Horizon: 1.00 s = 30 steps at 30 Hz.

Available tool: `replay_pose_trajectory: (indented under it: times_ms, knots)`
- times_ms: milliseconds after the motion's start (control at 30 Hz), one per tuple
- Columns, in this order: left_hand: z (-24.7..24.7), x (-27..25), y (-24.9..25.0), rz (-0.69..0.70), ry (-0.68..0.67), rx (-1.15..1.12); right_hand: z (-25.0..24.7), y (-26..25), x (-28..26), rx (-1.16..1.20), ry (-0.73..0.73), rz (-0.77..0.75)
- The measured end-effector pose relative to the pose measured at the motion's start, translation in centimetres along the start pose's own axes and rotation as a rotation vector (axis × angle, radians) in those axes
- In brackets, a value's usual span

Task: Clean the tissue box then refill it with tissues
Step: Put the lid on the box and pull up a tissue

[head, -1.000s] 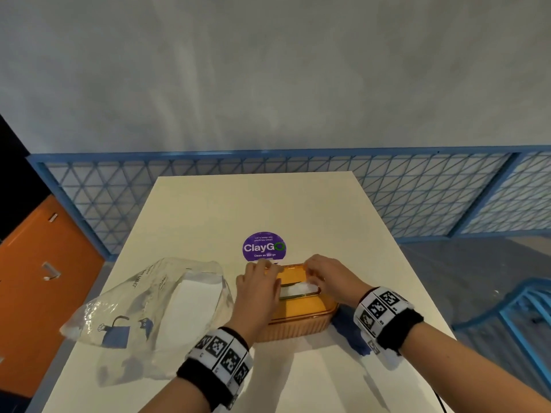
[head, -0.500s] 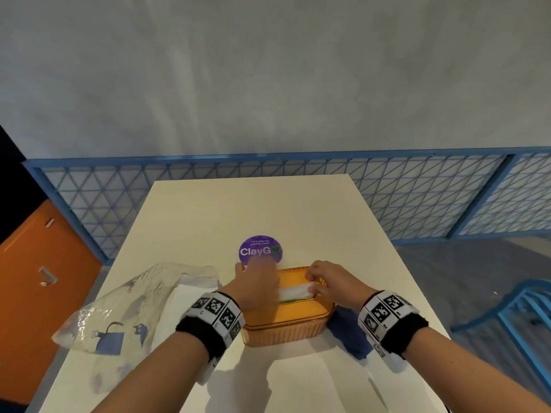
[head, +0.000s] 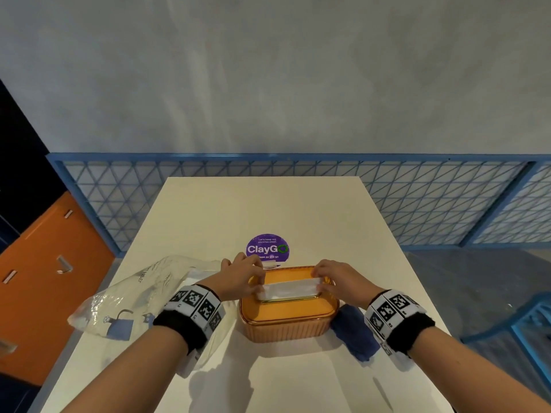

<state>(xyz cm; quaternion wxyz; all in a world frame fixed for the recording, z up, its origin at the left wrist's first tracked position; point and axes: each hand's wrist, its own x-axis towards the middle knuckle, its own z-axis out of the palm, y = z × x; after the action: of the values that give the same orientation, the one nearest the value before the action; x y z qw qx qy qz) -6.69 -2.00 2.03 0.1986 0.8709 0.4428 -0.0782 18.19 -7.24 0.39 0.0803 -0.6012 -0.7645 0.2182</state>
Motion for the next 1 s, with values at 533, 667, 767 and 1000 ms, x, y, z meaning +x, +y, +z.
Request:
replay_pose_trajectory:
  times_ms: [533, 667, 767, 1000]
  knots:
    - [0.0, -0.4, -0.5, -0.009, 0.008, 0.027, -0.1, 1.1, -0.4, 0.100, 0.067, 0.000]
    - [-0.6, -0.4, -0.8, 0.024, 0.104, -0.067, 0.0, 1.4, -0.5, 0.156, 0.093, 0.056]
    - [-0.6, -0.6, -1.0, 0.043, 0.189, -0.170, 0.0, 1.4, -0.7, 0.187, 0.109, 0.078]
    - [1.6, -0.1, -2.1, -0.020, 0.177, -0.224, 0.3, 1.0, -1.0, 0.183, 0.129, 0.093]
